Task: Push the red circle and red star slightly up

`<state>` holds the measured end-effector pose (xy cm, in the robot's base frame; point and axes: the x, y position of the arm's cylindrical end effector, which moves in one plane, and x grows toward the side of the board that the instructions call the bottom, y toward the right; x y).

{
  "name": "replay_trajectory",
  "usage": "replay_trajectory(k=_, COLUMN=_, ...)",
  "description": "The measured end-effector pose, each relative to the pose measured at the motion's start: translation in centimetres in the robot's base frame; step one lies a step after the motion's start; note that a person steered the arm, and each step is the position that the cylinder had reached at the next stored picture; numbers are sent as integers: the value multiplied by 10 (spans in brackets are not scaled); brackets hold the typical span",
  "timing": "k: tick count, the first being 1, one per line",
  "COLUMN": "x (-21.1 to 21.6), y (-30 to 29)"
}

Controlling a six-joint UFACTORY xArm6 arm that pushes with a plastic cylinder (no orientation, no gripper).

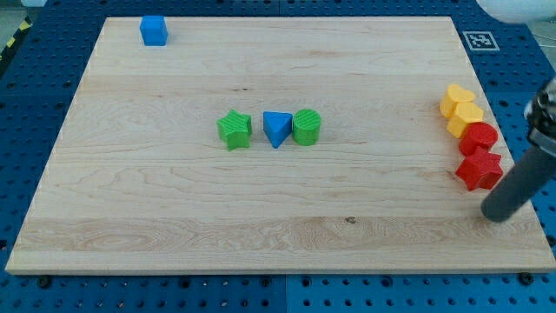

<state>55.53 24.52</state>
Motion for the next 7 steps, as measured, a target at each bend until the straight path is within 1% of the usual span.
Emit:
replay_trajectory(k=1, x=-1, y=0)
replay_trajectory(k=2, x=-18, y=0)
replay_trajectory(k=3, x=-20, y=-3)
replay_trajectory(k=4, x=-20, y=-35)
replay_trajectory(k=5, x=-20, y=-35)
replay_trajectory(k=7, x=-20, y=-76)
